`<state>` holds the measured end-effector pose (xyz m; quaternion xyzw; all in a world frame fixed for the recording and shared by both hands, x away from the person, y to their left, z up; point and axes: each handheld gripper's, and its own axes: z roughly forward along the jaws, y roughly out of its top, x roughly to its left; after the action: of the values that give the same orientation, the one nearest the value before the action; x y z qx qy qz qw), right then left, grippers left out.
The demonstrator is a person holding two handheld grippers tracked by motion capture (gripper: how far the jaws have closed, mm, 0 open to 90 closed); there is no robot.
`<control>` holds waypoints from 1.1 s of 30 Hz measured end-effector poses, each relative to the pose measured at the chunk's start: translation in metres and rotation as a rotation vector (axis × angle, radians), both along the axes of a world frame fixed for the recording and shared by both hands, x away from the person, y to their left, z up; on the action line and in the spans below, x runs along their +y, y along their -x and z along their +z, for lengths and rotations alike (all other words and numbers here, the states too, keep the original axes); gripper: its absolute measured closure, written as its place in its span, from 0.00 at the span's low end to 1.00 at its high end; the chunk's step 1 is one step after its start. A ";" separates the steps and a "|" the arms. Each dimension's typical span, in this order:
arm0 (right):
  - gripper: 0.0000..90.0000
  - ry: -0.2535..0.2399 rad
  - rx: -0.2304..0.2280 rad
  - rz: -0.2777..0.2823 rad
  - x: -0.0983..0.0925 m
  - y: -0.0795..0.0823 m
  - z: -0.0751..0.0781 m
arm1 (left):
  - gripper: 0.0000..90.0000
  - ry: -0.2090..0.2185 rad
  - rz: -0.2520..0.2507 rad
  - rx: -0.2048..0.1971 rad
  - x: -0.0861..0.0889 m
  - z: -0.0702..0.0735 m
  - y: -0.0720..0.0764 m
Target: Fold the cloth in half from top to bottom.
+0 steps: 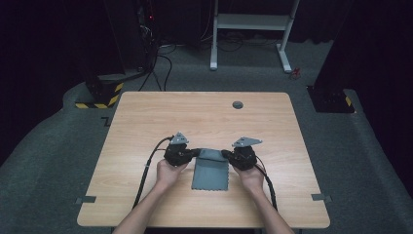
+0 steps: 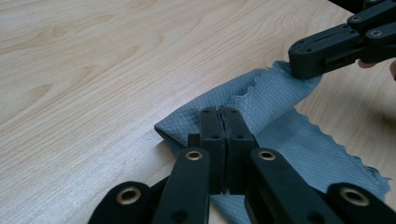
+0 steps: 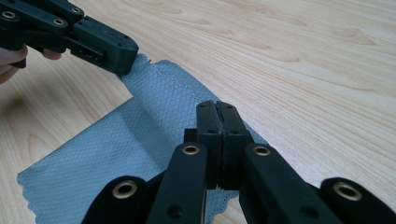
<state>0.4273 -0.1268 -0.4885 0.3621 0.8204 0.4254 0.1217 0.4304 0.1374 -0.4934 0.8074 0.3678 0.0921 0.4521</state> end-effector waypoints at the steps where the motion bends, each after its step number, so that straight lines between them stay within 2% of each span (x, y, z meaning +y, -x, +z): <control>1: 0.99 -0.003 0.000 -0.001 -0.001 0.001 0.000 | 0.99 -0.003 -0.005 -0.002 0.000 0.000 0.001; 14: 0.99 -0.028 0.008 0.008 -0.004 0.010 -0.004 | 0.99 0.005 -0.012 0.000 0.001 -0.001 0.010; 29: 0.99 0.000 -0.020 0.036 -0.002 0.022 -0.004 | 0.99 0.010 -0.023 -0.012 0.004 -0.002 0.021; 33: 0.99 -0.004 -0.018 0.036 -0.003 0.025 -0.005 | 0.99 0.019 -0.024 0.000 0.003 -0.004 0.024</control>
<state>0.4025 -0.1297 -0.4936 0.3436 0.8248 0.4325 0.1207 0.4059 0.1409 -0.4975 0.8073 0.3591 0.0832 0.4608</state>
